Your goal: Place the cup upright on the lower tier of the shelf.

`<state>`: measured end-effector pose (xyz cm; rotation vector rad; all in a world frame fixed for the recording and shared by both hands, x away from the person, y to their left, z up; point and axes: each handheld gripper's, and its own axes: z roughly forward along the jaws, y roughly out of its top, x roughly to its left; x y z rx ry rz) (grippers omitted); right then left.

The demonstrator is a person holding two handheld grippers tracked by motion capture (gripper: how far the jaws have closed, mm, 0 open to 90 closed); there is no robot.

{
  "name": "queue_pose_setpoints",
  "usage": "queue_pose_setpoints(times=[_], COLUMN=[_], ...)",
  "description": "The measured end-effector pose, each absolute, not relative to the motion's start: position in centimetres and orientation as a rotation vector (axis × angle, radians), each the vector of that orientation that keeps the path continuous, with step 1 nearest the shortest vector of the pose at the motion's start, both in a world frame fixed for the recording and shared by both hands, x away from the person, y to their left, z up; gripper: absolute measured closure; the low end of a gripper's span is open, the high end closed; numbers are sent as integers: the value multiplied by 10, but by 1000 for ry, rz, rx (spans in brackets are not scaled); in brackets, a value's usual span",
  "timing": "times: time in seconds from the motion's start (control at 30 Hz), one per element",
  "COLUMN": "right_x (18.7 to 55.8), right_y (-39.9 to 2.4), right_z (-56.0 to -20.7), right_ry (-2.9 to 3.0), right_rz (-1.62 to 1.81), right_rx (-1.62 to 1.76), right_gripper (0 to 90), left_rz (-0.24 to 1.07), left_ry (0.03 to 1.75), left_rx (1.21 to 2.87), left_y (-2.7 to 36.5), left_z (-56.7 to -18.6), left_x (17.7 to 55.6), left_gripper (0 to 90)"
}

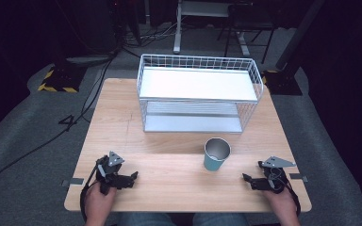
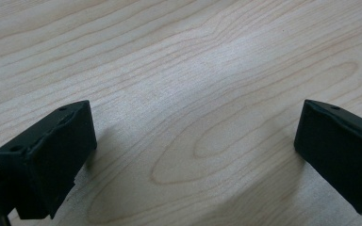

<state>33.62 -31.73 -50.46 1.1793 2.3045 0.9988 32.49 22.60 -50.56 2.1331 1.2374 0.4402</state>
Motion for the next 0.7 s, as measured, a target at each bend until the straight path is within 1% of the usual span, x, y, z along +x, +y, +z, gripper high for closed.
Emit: queue_pose_setpoints(times=[0.1,0.2,0.47,0.7], right_x=[336,336,333,321], right_y=[-317,-317,-312,-296], right_z=[-505,-503,-495,-480], right_ry=[2304,2307,2289,2284], right_rz=[999,1014,1074,1130], right_rx=[1184,1190,1188,1125], right_gripper=[116,155,155,153], left_rz=[441,440,440,445], left_ry=[1237,1238,1238,1242], left_rx=[2133,2133,2133,2128], left_y=[226,226,226,225], left_z=[-506,-506,-506,-506], left_x=[325,325,325,325], left_gripper=[2,2,2,1])
